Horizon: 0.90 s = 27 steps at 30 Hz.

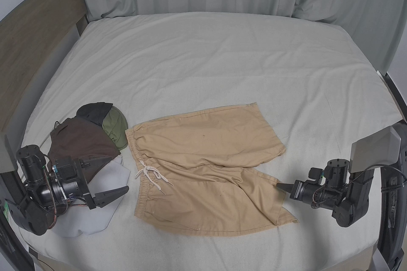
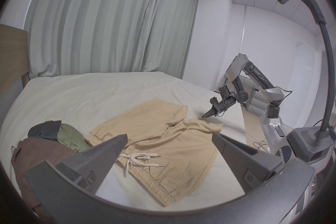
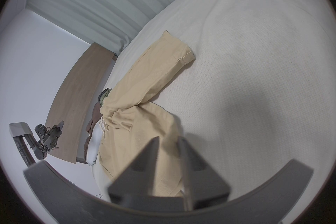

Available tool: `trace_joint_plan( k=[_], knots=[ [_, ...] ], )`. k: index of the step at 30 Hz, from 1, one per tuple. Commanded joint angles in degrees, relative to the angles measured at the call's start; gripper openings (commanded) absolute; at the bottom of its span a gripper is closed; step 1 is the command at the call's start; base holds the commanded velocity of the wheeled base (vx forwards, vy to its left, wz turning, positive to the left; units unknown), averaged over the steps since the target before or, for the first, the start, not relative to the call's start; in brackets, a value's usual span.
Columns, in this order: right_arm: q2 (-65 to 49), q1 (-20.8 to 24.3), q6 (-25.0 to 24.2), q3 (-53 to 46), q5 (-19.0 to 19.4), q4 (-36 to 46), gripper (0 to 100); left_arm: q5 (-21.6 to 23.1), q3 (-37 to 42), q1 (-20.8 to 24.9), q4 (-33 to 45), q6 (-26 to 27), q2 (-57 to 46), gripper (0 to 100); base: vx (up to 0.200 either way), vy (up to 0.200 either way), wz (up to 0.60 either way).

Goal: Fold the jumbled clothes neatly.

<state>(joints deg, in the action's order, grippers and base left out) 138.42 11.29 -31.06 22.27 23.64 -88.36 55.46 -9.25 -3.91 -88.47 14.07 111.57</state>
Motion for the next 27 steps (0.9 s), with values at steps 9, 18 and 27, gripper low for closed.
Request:
trace_joint_plan(
  k=[9, 18, 27],
  knots=[
    [-1.58, 0.05, 0.48, -0.04, -0.17, -0.15, 0, 0.0, 0.02, -0.04, -0.04, -0.01, -0.12, 100, 0.0, 0.0, 0.0],
    [-5.71, -0.57, 0.48, 1.02, -0.26, -0.15, 0, 0.0, 0.11, 0.05, -0.04, -0.01, -0.04, 100, 0.0, 0.0, 0.0],
    [-6.15, -1.18, 0.48, 3.66, -2.72, -0.15, 0, 0.0, 0.2, 0.13, -0.04, -0.01, -0.04, 100, 0.0, 0.0, 0.0]
  ],
)
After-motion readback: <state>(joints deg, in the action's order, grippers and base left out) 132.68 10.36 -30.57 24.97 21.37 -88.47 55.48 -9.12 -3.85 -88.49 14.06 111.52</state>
